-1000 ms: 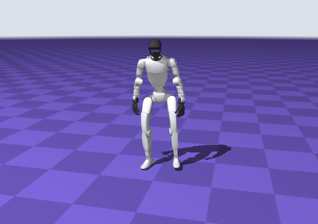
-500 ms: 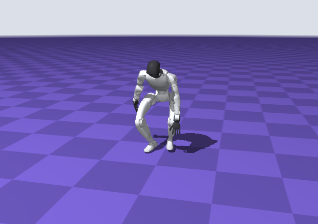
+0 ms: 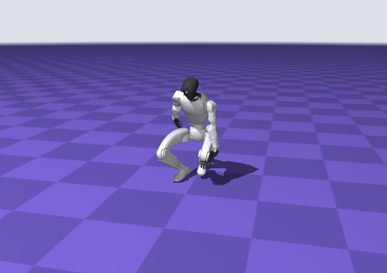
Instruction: Upper body actions
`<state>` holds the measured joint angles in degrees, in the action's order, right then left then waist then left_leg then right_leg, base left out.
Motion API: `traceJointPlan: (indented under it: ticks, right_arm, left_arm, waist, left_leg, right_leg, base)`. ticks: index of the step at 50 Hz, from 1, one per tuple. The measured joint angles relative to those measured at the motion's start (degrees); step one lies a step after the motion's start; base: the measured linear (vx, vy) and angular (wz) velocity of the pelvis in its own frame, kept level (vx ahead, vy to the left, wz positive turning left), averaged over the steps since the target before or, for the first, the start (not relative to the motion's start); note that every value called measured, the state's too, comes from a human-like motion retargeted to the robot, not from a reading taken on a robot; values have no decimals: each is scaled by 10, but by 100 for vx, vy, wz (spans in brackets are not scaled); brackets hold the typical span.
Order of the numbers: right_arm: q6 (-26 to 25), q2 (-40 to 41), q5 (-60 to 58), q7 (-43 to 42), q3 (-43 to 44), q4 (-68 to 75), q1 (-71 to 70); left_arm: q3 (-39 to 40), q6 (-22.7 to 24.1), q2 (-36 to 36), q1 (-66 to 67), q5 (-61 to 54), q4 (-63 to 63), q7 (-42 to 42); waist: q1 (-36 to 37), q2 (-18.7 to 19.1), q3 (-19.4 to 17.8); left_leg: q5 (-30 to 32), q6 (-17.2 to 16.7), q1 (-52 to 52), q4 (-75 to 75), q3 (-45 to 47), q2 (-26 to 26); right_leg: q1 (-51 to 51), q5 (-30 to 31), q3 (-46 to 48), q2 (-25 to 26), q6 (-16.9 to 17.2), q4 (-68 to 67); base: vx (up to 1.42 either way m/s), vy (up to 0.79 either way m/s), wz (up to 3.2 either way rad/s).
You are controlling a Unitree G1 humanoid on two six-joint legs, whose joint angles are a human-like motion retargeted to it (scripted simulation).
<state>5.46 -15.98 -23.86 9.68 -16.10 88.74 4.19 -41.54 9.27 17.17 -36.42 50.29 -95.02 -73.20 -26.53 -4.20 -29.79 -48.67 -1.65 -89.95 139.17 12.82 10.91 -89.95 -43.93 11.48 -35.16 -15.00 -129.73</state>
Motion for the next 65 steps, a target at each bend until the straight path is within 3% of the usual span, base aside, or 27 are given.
traceJointPlan:
  ticks: [5,13,15,19,22,32,35,40,45,47,55,65]
  right_arm:
    - [10,3,-13,-2,-5,-10,-7]
    - [22,4,-25,-25,-11,-14,-12]
    - [17,4,-30,-28,-9,-15,-12]
    - [16,-1,-36,-28,-7,-15,-11]
    - [9,-2,-41,-25,-9,-14,-18]
    - [3,2,-24,-15,11,-21,-84]
    - [12,-2,-25,-17,25,-27,-117]
    - [5,-20,-38,-33,66,-22,-169]
    - [-32,-29,-28,-37,96,-7,-187]
    - [-36,-30,-18,-39,105,-5,-178]
    - [-40,-22,-14,-53,130,-14,-144]
    - [-51,-11,-82,-58,156,-6,-94]
  left_arm:
    - [2,2,-5,-2,-14,-12,8]
    - [13,-1,-8,-1,-11,-9,-37]
    - [20,10,-7,-3,-18,-1,-86]
    - [37,56,-8,-7,43,18,-82]
    - [41,45,-12,-8,45,23,-96]
    - [90,8,-26,-33,-26,44,1]
    - [98,26,-29,-59,-57,62,40]
    - [91,55,-33,-109,-26,100,36]
    - [58,84,-32,-119,-10,141,40]
    - [51,106,-36,-102,-20,166,65]
    - [35,143,-44,-16,-84,287,234]
    - [25,196,-65,154,-220,493,423]
  waist:
    - [-9,-1,0]
    - [-17,2,0]
    - [-16,3,0]
    - [-13,7,0]
    - [-13,7,0]
    - [25,18,0]
    - [34,22,0]
    - [51,21,0]
    - [71,13,50]
    - [83,17,74]
    - [128,20,144]
    - [207,37,204]
  left_leg:
    - [9,-20,0,7,-8,13]
    - [36,-13,2,7,-7,23]
    - [40,-11,3,7,-8,23]
    - [44,-8,3,7,-11,24]
    - [47,-8,4,2,-14,24]
    - [89,27,7,-133,5,16]
    - [117,16,9,-208,-7,24]
    - [159,-8,46,-353,-30,19]
    - [200,-26,110,-496,-45,1]
    - [207,-31,152,-557,-55,-1]
    - [245,-36,347,-805,-86,-14]
    - [338,-18,611,-1099,-118,-58]
  right_leg:
    - [0,-7,-11,-7,0,-9]
    - [0,16,-27,-39,0,-15]
    - [0,23,-29,-43,0,-17]
    - [0,35,-29,-51,0,-19]
    - [0,37,-26,-54,0,-19]
    - [0,84,7,-36,0,76]
    - [0,104,19,-28,0,134]
    - [0,134,7,-11,0,231]
    - [43,143,1,16,0,338]
    - [80,146,0,28,17,387]
    - [266,183,7,66,90,601]
    - [521,270,56,129,142,859]
  base:
    - [5,3,8]
    - [3,3,10]
    - [0,0,0]
    - [0,0,0]
    - [0,0,0]
    - [-3,-8,-8]
    - [-11,-13,14]
    - [-5,-8,14]
    - [6,-2,-8]
    - [13,5,-25]
    - [16,5,-29]
    - [18,3,-42]
